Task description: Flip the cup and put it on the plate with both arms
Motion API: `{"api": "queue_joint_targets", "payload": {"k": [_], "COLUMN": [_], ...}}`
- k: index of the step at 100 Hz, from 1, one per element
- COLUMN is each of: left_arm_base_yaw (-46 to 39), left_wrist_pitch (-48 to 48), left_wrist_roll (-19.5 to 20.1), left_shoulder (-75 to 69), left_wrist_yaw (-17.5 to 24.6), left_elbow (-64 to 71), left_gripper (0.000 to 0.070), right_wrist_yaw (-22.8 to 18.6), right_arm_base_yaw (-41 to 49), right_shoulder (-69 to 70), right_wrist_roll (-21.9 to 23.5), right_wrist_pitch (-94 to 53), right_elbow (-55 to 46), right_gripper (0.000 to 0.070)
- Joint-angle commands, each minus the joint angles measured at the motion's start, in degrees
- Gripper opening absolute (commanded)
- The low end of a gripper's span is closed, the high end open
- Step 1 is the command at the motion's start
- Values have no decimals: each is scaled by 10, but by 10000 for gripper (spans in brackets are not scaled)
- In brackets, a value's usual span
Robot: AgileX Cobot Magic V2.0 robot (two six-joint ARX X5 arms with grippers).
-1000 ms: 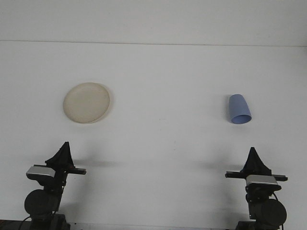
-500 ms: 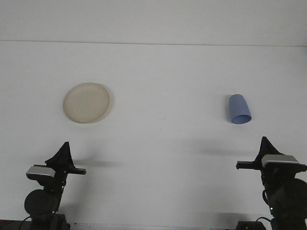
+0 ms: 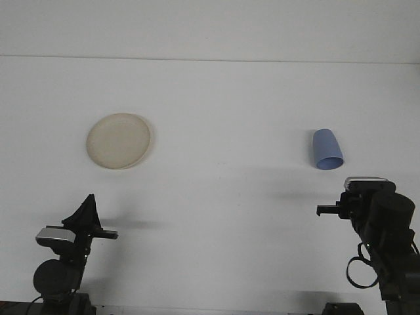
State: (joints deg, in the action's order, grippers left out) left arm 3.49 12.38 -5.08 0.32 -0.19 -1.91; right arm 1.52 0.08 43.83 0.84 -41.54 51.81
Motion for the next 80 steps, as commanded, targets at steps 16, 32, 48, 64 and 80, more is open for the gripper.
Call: {"api": "queue_joint_targets", "payload": {"k": [16,32,48,64,80], "left_arm_base_yaw": [-1,-1,-1,-1,-1], "left_wrist_pitch": [6,6,6,6,6], "left_wrist_roll": [3,3,3,3,3], "left_shoulder": [-1,-1,-1,-1,-1], "left_wrist_yaw": [0,0,0,0,0], "left_elbow": [11,11,11,11,11], "left_gripper": [10,10,10,10,10], "right_wrist_yaw": [0,0,0,14,45], "right_arm_base_yaw": [0,0,0,0,-9], "right_shoulder": [16,16,16,21,57], "right_wrist_roll": [11,11,11,15,11], "right_wrist_pitch": [-1,-1,-1,12,78], "right_elbow": [7,7,7,7,7], "right_gripper": [5,300,559,557,557]}}
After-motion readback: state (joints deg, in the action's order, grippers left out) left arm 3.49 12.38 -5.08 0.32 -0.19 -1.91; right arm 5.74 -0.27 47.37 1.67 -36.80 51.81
